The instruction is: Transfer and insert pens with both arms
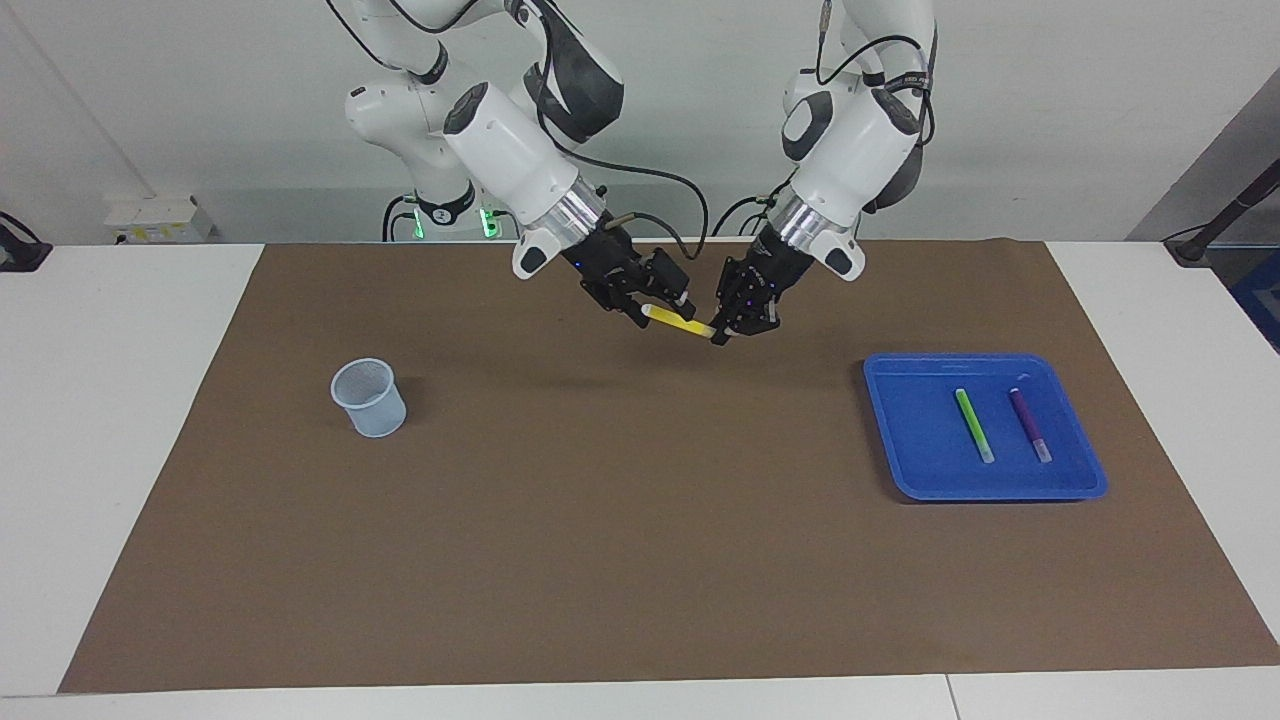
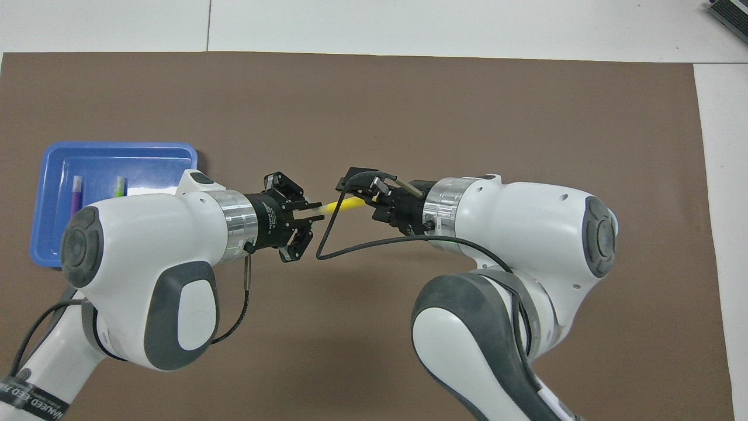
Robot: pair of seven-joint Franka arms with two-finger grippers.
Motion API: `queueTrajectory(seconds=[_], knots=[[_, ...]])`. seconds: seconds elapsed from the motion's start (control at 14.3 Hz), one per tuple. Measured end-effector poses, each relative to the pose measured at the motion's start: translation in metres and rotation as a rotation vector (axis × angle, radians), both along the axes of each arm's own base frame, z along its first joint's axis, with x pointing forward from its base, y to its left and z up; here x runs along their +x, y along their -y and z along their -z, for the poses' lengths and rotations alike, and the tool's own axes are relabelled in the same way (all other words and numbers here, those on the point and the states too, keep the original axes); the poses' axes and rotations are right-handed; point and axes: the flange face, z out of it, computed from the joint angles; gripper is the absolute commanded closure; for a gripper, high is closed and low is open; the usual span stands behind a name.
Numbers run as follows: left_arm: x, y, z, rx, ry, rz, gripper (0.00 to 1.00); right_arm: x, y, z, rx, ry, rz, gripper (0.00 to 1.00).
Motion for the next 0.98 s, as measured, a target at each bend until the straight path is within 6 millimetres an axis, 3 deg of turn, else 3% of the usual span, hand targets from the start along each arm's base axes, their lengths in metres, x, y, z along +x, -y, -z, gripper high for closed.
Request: queueTrajectory(seconds=[0.14,0.35,0.63,0.98], knots=[[0.000,0.000,-0.001,-0.001,0.001,0.000,1.00,-0.002,0.000,-0.002,0.000,-0.011,-0.012,0.16],[-0.001,0.000,-0.004,-0.003,0.007,0.000,1.00,-0.003,0.001,-0.009,0.004,-0.008,-0.016,0.39],[-0.003,-0.002,-0.006,-0.005,0.019,-0.006,1.00,-0.002,0.004,-0.011,0.003,0.003,-0.020,0.43],[-0.005,-0.003,-0.003,-0.003,0.020,-0.008,1.00,-0.001,0.006,-0.011,-0.006,0.026,-0.043,0.65]])
